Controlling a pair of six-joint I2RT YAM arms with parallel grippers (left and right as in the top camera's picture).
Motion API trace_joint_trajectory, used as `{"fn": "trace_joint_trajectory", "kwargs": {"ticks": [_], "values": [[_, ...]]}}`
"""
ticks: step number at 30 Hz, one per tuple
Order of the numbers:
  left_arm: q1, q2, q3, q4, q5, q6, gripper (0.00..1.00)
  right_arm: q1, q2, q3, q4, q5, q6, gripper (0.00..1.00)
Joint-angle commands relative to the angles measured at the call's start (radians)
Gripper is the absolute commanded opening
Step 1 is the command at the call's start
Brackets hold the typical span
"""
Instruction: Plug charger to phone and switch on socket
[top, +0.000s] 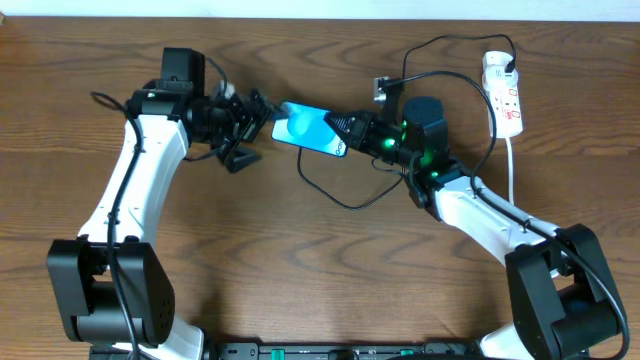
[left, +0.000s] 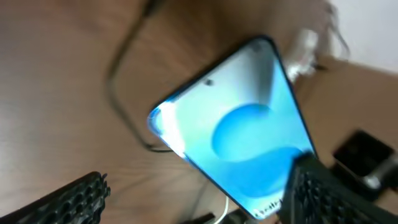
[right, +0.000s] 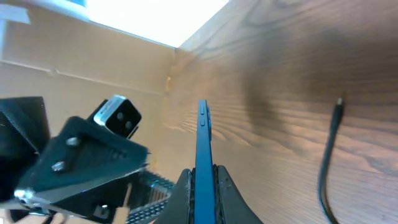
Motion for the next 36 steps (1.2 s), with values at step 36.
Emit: {"fn": "trace_joint_trajectory", "kwargs": {"ticks": [36], "values": [[0.064, -0.012, -0.054, 0.599, 0.291, -0.248, 0.99, 0.093, 0.001, 0.050, 0.257, 0.396, 0.577, 0.01]]}}
